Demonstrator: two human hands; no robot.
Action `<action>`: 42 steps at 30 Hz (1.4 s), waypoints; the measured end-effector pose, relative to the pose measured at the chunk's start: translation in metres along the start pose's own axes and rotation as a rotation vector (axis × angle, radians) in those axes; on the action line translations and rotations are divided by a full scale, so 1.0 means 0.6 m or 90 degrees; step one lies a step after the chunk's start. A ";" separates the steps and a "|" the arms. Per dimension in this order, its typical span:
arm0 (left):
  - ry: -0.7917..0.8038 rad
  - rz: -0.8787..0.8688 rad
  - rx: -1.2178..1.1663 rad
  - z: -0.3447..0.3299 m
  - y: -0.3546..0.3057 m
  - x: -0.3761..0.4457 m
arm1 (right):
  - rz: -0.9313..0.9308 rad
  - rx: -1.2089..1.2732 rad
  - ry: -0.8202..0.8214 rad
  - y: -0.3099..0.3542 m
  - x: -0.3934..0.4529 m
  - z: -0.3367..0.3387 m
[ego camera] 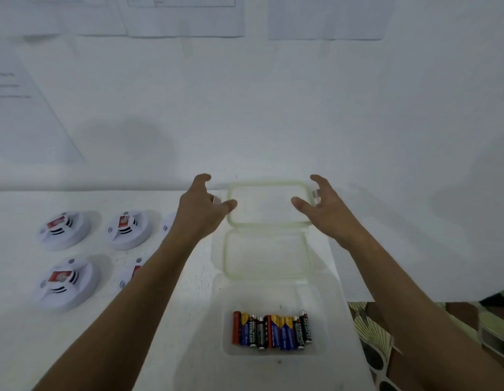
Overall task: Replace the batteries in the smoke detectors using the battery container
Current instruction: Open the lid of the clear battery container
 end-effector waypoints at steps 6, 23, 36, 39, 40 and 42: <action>-0.010 0.018 -0.033 -0.047 0.036 0.092 | -0.048 0.071 0.017 -0.014 0.102 -0.037; 0.018 0.085 -0.045 -0.076 0.092 0.035 | -0.078 0.014 0.008 -0.084 0.089 -0.066; 0.148 0.111 -0.023 -0.089 0.073 -0.061 | -0.102 0.002 0.049 -0.073 -0.027 -0.084; 0.137 0.128 -0.074 -0.092 0.072 -0.053 | -0.124 -0.001 0.048 -0.066 -0.024 -0.085; 0.138 0.137 -0.087 -0.092 0.070 -0.054 | -0.132 -0.003 0.051 -0.066 -0.024 -0.086; 0.115 0.140 -0.101 -0.094 0.070 -0.056 | -0.135 0.005 0.034 -0.068 -0.024 -0.086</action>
Point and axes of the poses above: each hand's wrist, its own x-axis towards the middle knuckle, its own z-axis out of the back of the hand, y = z × x, the point moved 1 cm from there along x, towards the middle knuckle, and after that the axes turned 8 degrees about -z, right-handed, at the moved point
